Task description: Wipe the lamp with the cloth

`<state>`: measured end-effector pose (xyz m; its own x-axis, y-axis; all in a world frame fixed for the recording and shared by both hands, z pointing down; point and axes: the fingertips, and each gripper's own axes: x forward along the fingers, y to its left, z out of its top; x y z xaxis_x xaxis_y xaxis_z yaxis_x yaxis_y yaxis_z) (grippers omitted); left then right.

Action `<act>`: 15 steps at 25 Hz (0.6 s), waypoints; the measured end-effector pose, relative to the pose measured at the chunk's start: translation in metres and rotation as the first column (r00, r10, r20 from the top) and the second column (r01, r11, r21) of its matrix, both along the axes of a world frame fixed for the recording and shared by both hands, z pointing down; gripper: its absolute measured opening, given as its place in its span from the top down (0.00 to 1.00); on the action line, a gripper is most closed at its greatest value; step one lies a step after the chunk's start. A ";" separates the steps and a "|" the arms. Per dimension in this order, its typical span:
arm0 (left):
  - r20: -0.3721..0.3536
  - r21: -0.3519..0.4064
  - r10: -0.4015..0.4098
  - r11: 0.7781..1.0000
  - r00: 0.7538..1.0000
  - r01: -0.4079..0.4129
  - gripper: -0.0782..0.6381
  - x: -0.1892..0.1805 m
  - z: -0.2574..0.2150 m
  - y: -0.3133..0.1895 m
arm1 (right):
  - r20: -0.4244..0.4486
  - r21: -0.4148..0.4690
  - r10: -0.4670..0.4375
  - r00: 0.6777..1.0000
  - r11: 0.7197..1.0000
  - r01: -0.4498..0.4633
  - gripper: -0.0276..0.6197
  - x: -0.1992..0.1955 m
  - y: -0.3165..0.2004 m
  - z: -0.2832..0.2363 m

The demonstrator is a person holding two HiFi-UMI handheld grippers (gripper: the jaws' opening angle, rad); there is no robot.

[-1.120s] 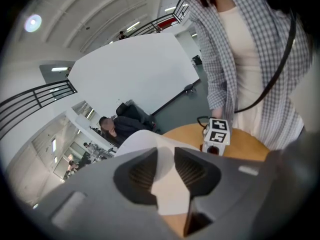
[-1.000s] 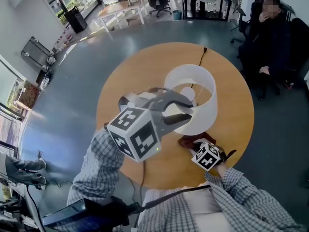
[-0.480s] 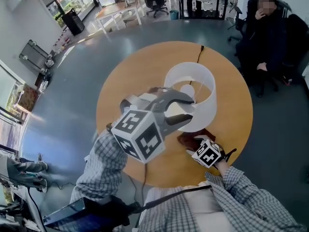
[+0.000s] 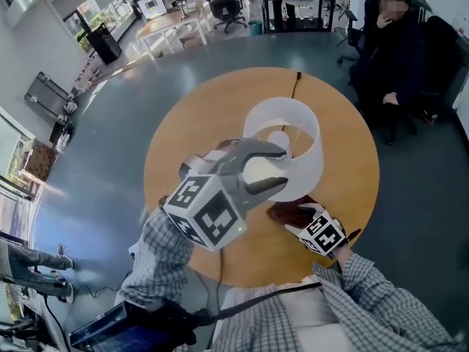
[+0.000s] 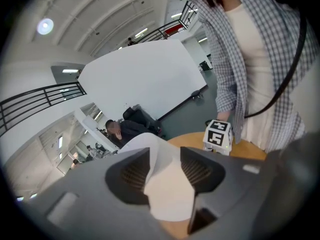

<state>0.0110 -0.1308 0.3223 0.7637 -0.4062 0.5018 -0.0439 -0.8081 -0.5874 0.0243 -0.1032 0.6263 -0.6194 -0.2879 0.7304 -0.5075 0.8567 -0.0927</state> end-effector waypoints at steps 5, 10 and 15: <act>-0.196 0.000 -0.096 0.995 0.976 0.098 0.64 -0.017 -0.025 -0.001 | 0.084 0.013 0.068 0.994 0.998 -0.069 0.56 0.006 -0.003 -0.020; -0.366 -0.095 -0.282 0.959 0.887 0.266 0.86 -0.062 -0.022 0.001 | 0.117 0.097 0.140 0.983 0.984 -0.151 0.90 0.016 -0.009 -0.046; -0.445 -0.301 -0.468 0.881 0.764 0.364 0.88 -0.084 0.033 0.017 | 0.163 0.107 0.152 0.975 0.979 -0.171 0.95 0.015 -0.004 -0.062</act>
<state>-0.0731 -0.1136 0.3550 0.7025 -0.6813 0.2057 -0.6412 -0.7314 -0.2324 0.0396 -0.1071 0.5642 -0.6594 -0.4732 0.5842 -0.6280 0.7739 -0.0820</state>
